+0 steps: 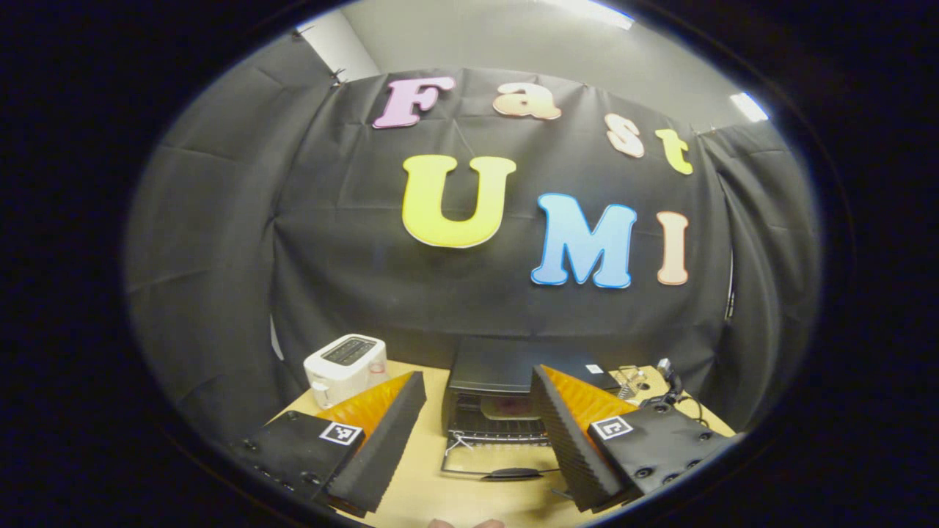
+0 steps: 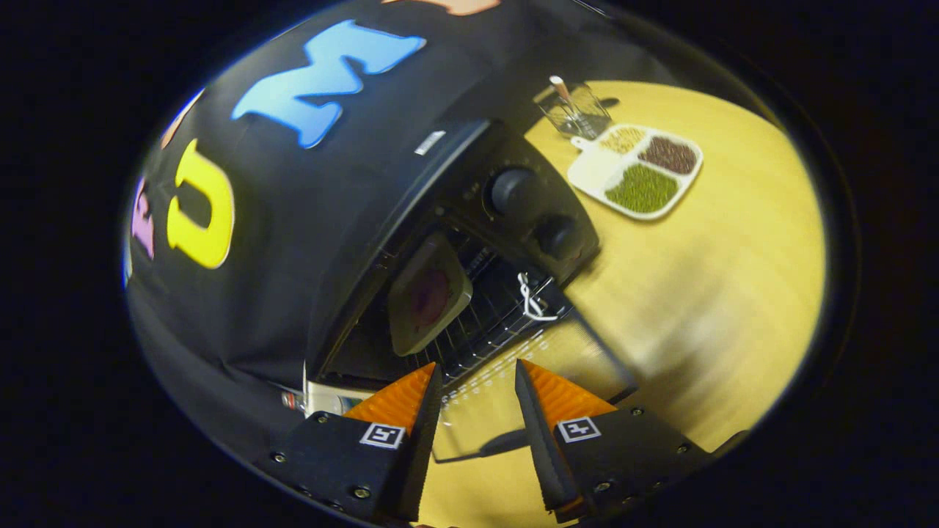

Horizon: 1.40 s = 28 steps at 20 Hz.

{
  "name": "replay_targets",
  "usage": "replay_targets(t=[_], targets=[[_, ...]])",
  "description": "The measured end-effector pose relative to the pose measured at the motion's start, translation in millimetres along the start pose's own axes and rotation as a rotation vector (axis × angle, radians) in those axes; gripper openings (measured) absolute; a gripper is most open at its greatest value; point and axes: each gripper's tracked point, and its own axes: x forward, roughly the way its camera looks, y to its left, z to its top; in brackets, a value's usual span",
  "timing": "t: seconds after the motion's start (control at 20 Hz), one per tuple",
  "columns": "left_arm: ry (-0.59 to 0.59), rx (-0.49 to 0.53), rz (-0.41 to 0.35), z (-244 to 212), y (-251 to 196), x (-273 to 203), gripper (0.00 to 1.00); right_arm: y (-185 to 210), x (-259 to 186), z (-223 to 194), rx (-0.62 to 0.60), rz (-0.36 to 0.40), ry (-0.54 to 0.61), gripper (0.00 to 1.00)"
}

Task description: Open the electric oven with the left hand, put the food in, and close the electric oven.

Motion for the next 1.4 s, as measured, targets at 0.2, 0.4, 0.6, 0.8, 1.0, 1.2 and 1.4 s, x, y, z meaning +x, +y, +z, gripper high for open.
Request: replay_targets(t=[0.2, 0.4, 0.6, 0.8, 1.0, 1.2, 1.4], targets=[[-0.006, 0.001, -0.046, 4, -25, 17, 1.00, -14, -53, 46, -0.226, 0.012, -0.131, 0.61], [-0.003, 0.012, -0.093, 3, -51, 28, 1.00, -12, -108, 103, -0.418, 0.018, -0.298, 0.61], [0.019, 0.027, -0.121, -5, -71, 37, 1.00, -5, -176, 154, -0.524, 0.028, -0.462, 0.61], [0.025, 0.043, -0.136, -10, -86, 40, 1.00, 5, -225, 192, -0.598, 0.045, -0.584, 0.61], [0.054, 0.041, -0.120, -21, -86, 40, 0.98, 18, -263, 216, -0.686, 0.033, -0.691, 0.69], [0.186, 0.031, -0.098, -64, -85, 41, 1.00, 23, -272, 217, -0.667, 0.053, -0.704, 0.81], [0.321, 0.025, -0.096, -109, -82, 38, 0.92, 20, -273, 217, -0.654, 0.045, -0.710, 0.81]])
